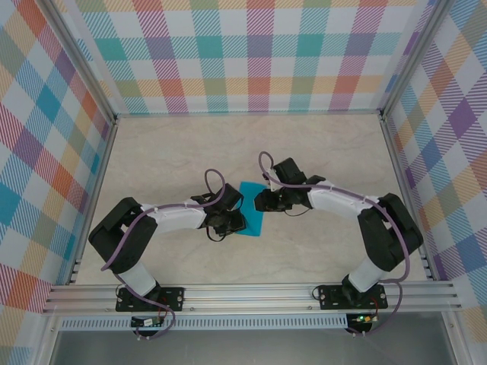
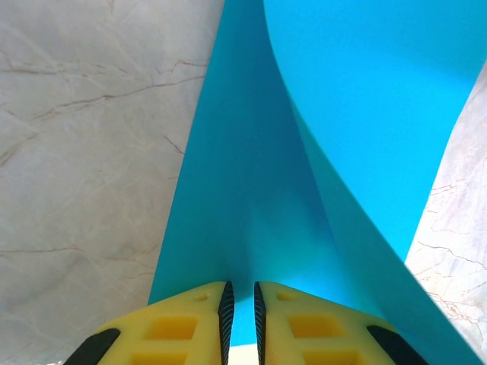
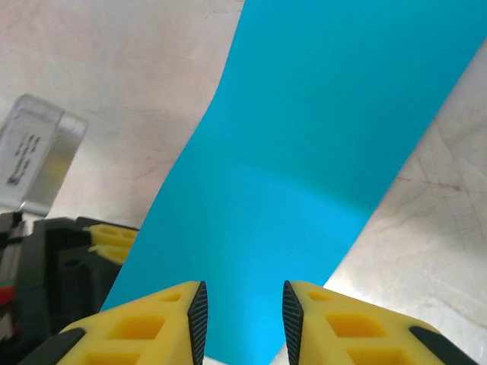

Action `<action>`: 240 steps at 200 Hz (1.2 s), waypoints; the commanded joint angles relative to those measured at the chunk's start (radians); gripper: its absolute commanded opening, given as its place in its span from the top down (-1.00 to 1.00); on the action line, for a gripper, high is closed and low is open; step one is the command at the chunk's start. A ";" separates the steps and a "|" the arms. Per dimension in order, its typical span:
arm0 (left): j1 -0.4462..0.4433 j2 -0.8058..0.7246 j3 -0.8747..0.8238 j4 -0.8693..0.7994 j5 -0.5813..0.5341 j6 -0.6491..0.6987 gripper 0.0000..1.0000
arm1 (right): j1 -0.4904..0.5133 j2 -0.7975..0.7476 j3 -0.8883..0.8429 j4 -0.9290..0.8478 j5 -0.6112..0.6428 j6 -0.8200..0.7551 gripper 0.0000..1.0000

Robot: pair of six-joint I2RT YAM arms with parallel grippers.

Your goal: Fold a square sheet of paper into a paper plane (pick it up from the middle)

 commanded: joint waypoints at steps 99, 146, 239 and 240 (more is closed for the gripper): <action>0.012 -0.034 -0.022 -0.004 -0.019 0.009 0.63 | 0.110 -0.090 -0.158 0.220 -0.103 0.086 0.07; 0.014 -0.028 -0.024 0.016 -0.006 0.003 0.63 | 0.119 -0.053 -0.153 0.252 -0.121 0.092 0.06; 0.019 -0.013 -0.023 0.026 0.005 0.005 0.63 | 0.122 0.001 -0.135 0.261 -0.073 0.106 0.13; 0.018 -0.014 -0.022 0.026 0.005 0.005 0.63 | 0.122 0.002 -0.135 0.260 -0.070 0.106 0.13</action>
